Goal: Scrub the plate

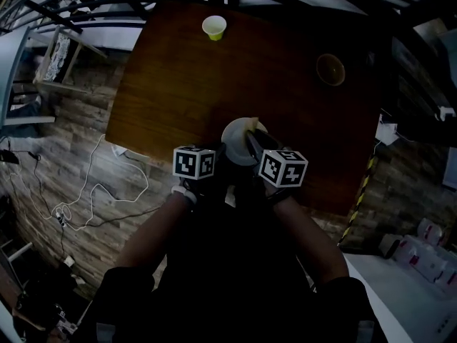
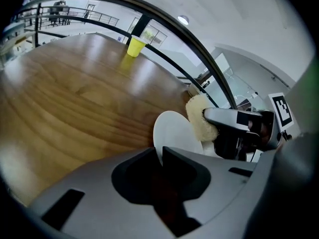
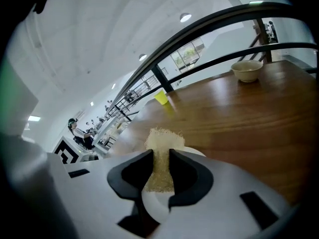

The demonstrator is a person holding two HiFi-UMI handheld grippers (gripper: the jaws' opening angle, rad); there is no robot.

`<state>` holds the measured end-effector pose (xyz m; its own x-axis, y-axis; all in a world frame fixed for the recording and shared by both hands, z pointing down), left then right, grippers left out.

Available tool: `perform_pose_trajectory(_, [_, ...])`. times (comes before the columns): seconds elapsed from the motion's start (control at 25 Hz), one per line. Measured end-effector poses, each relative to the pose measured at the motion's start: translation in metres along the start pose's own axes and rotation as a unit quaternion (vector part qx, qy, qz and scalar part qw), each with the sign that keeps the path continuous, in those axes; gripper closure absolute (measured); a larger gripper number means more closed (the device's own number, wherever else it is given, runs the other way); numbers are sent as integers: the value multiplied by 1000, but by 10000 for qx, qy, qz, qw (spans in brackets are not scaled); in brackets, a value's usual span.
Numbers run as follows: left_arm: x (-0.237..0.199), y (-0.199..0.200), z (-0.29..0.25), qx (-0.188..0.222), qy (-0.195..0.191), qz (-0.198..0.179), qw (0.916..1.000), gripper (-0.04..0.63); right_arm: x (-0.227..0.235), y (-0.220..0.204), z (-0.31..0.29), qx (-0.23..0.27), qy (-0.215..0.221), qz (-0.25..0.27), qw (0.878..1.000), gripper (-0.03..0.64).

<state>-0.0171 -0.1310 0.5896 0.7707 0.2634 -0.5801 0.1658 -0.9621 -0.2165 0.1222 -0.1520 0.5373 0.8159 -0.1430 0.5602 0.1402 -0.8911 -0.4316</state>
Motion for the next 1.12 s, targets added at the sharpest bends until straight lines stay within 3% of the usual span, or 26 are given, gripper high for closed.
perform_pose_trajectory(0.2, [-6, 1, 8, 30, -86, 118, 9999, 546, -34, -9, -33, -369, 327, 295, 9983, 506])
perform_pose_trajectory(0.48, [-13, -3, 9, 170, -285, 406, 9986, 546, -44, -19, -62, -644, 599, 40, 9961, 506])
perform_pose_trajectory(1.12, [-10, -3, 9, 57, -219, 299, 9993, 546, 18, -32, -3, -259, -37, -285, 9993, 506])
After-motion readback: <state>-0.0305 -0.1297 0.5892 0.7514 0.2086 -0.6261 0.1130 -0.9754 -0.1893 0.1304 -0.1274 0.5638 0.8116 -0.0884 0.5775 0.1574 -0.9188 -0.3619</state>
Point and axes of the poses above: the fingertips, and each gripper's own axes: z backward along the fingers, x to its right, y out of its top, the point moved 5 cm from there along z, backward along the fingers, and after that the axes turned 11 degrees about -x, right-handed, at the moved point
